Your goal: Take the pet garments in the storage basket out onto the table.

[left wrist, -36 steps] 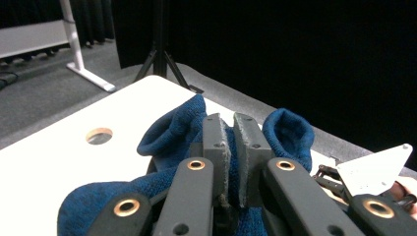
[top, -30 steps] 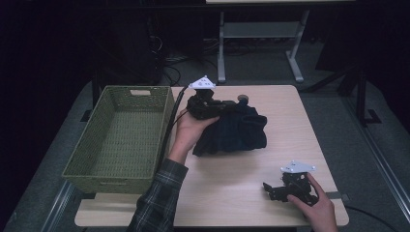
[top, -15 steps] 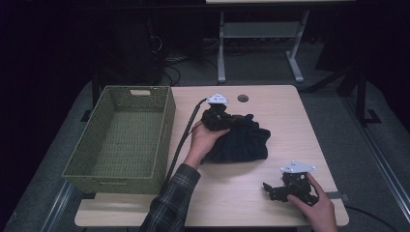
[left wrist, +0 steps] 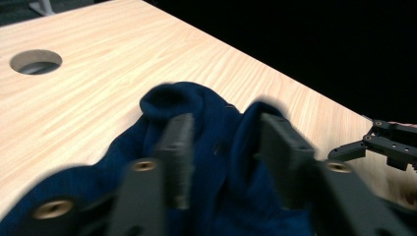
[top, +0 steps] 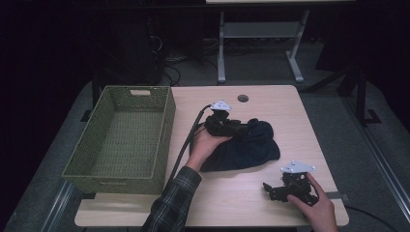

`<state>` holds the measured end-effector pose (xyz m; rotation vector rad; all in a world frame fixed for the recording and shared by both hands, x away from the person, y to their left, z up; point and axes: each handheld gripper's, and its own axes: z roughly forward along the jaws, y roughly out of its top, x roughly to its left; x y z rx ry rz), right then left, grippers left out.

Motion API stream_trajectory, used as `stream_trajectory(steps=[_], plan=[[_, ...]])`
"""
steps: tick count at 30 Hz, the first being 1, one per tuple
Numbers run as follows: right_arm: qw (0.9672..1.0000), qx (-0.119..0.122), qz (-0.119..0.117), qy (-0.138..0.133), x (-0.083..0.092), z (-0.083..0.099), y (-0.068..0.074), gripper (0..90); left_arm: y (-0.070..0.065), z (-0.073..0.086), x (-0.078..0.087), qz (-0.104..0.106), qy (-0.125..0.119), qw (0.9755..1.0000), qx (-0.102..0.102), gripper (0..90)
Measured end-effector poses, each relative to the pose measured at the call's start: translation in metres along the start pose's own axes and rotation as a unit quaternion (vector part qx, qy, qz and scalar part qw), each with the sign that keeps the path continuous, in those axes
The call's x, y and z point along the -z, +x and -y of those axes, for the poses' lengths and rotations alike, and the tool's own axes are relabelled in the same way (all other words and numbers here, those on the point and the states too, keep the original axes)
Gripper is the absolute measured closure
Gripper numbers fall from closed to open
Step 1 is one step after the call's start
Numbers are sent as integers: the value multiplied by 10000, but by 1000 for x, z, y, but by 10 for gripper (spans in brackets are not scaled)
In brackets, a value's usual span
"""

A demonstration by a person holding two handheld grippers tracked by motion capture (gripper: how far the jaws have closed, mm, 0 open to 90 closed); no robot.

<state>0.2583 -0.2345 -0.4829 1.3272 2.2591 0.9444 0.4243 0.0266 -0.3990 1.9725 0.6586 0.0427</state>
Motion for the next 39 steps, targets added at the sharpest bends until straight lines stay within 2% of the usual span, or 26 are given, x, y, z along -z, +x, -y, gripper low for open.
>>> stream_trajectory(steps=[6, 8, 11, 15, 23, 30, 35, 39], plan=[[10000, 13, 3, 3, 0, 0, 0, 5, -5, 4, 14, -179, 92, 9996, -201, 316], [10000, 20, 5, 1, 0, 0, 0, 4, -6, 6, 18, -210, 76, 9995, -206, 269], [10000, 10, 2, 7, 0, 0, 0, 5, -8, 11, 25, -286, 99, 9993, -228, 230], [10000, 12, 2, 6, 0, 0, 0, 5, -12, 19, 34, -385, 251, 9985, -299, 156], [10000, 21, 3, 3, 0, 0, 0, 4, -25, 37, 53, -684, 286, 9964, -414, 135], [10000, 35, 1, -1, 0, 0, 0, 4, -37, 50, 72, -932, 195, 9944, -467, 135], [10000, 32, 1, -1, 0, 0, 0, 4, -48, 63, 81, -1037, 177, 9933, -489, 135], [10000, 33, 1, 0, 0, 0, 0, 4, -56, 77, 87, -1129, 252, 9919, -517, 135]])
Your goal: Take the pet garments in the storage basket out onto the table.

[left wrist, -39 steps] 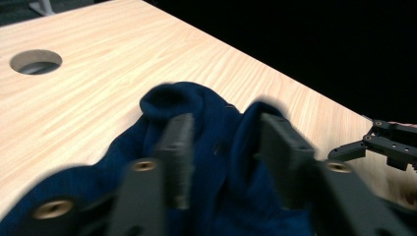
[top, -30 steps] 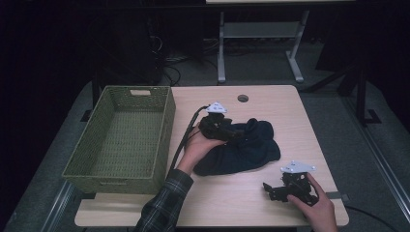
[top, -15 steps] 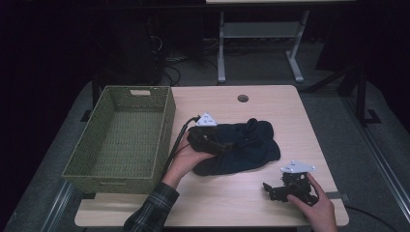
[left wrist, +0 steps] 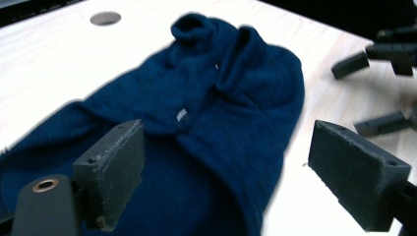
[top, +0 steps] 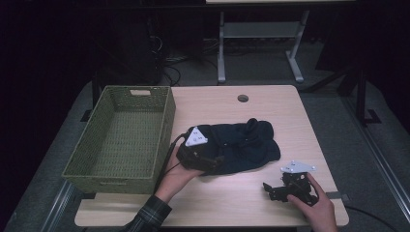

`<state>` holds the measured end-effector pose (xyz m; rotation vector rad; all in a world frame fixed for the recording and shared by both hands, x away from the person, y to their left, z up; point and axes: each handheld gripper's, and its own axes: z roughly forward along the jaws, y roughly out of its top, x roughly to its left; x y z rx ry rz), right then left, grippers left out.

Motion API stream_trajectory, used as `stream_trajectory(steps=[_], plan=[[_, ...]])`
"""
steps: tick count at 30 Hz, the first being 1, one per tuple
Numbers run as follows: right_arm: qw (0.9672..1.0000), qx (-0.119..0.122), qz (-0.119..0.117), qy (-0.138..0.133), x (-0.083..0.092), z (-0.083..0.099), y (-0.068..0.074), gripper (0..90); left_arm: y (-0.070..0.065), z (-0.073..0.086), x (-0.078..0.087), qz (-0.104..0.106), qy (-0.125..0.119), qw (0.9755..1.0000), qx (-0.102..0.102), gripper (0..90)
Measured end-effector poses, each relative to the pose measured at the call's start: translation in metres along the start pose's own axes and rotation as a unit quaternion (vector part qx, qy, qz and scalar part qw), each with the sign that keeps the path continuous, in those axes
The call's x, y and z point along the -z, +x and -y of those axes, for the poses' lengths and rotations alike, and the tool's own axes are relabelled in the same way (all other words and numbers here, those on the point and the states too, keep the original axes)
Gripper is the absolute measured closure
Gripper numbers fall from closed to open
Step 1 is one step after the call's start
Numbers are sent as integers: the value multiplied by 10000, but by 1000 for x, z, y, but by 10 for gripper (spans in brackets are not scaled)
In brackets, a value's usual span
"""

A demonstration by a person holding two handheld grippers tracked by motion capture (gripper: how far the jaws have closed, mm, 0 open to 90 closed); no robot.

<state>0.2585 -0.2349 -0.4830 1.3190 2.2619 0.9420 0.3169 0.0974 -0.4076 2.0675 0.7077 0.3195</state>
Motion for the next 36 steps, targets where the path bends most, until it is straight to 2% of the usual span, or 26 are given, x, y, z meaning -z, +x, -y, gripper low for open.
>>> stream_trajectory(steps=[4, 10, 20, 30, 36], plan=[[10000, -5, -1, 0, 0, 0, 0, 5, -7, 17, 7, -11, 132, 9999, -14, 135], [10000, -14, 0, 3, 0, 0, 0, 5, -11, 38, 16, -53, 265, 9996, 75, 135], [10000, -15, -1, 3, 0, 0, 0, 4, -17, 58, 25, -71, 487, 9987, 104, 134], [10000, -5, 1, 0, 0, 0, 0, 4, -20, 72, 18, -199, 867, 9960, 15, 134], [10000, -4, 0, 0, 0, 0, 0, 5, -20, 78, 10, -266, 1120, 9934, 7, 129]])
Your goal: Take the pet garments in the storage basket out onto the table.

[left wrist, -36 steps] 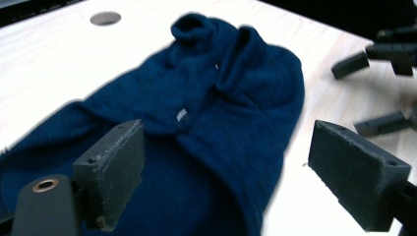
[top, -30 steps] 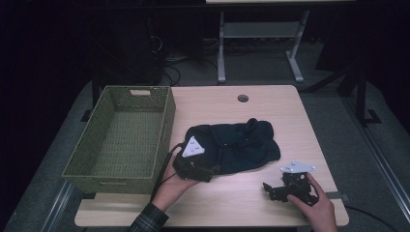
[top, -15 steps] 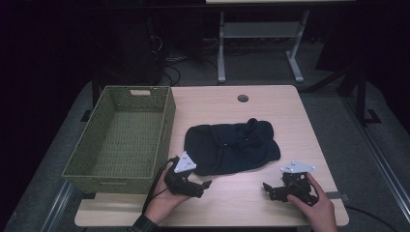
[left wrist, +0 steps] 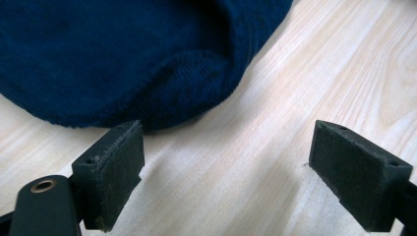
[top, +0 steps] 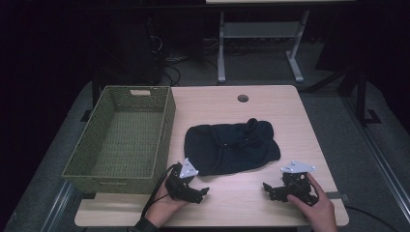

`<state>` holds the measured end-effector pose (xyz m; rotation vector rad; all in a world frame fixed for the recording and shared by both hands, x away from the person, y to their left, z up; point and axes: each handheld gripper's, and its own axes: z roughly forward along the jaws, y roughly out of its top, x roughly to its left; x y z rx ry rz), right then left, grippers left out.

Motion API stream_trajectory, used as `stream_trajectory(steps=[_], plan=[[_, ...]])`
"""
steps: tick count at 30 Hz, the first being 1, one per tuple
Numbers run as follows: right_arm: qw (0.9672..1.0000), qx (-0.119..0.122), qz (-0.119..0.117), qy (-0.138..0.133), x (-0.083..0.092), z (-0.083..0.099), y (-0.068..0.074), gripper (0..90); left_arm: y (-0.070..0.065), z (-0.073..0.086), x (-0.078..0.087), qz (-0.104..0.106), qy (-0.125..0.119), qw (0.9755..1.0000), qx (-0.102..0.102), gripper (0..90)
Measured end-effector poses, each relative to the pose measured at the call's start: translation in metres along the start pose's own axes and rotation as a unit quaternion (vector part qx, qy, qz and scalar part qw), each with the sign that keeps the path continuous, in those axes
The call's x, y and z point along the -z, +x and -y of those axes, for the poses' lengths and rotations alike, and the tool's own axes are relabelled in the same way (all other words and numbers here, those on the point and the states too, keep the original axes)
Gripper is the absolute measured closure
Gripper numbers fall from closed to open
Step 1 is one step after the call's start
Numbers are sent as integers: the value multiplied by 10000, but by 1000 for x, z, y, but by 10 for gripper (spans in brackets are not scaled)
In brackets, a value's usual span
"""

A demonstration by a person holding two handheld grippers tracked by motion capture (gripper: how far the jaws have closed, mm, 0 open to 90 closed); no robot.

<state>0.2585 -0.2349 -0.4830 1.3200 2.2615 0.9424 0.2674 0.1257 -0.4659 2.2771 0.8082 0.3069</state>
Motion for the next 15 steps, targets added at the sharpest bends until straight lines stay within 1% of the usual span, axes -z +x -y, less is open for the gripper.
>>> stream_trajectory(steps=[4, 7, 9, 15], plan=[[10000, 2, 1, -1, 0, 0, 0, 5, 0, 1, -3, -63, 56, 9999, -56, 128], [10000, -1, 1, 0, 0, 0, 0, 5, 0, 2, -5, -59, 89, 9999, -35, 128], [10000, -3, 1, 1, 0, 0, 0, 5, 1, 2, -5, -53, 72, 10000, -10, 127], [10000, -3, 1, 1, 0, 0, 0, 5, 2, 6, -6, -31, -82, 9999, -51, 126]])
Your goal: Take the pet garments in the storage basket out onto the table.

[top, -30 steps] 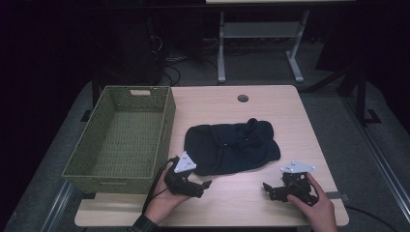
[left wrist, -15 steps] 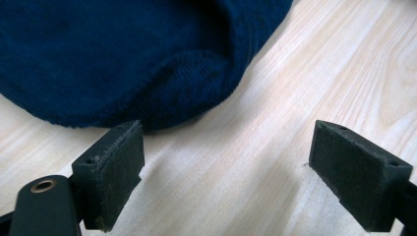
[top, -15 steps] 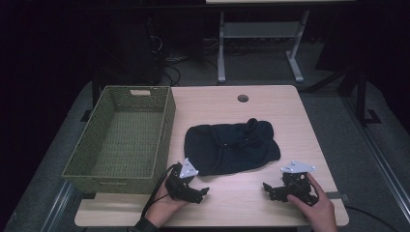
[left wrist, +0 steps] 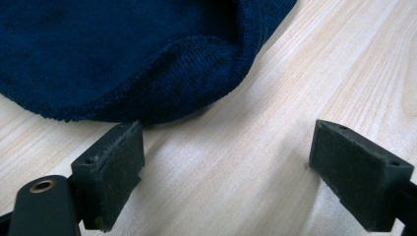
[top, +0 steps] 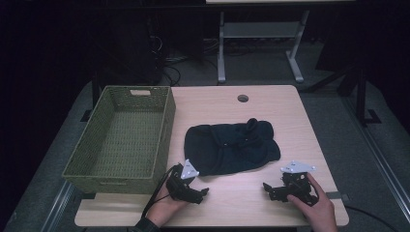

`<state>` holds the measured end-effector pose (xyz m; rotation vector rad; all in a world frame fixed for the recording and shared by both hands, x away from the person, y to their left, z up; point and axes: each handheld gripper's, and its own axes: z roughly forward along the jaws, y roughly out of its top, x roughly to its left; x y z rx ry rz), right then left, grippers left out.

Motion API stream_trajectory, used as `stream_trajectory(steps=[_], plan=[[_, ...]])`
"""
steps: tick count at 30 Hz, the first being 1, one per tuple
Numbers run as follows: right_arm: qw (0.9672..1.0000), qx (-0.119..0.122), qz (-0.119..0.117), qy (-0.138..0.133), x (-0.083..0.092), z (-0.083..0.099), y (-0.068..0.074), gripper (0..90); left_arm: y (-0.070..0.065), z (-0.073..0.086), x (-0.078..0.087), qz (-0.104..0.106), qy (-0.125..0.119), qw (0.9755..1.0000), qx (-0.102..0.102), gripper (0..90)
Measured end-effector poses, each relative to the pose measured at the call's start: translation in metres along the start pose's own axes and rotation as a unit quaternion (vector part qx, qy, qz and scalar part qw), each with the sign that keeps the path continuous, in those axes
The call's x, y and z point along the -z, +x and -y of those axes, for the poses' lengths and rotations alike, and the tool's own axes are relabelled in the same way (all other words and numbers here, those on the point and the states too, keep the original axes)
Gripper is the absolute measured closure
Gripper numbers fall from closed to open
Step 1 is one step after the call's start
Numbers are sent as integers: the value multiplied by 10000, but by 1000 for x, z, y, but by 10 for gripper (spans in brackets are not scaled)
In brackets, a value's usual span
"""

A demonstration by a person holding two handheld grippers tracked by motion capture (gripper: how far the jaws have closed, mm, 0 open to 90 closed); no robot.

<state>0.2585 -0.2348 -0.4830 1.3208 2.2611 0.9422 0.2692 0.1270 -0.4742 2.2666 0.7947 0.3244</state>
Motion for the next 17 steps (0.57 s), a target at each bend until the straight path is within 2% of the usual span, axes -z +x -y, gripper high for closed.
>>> stream_trajectory(steps=[7, 17], plan=[[10000, -4, 0, 1, 0, 0, 0, 4, 1, 4, -1, 33, -177, 9998, -27, 126], [10000, -3, 1, 1, 0, 0, 0, 4, 1, 4, -1, 40, -189, 9998, -3, 127]])
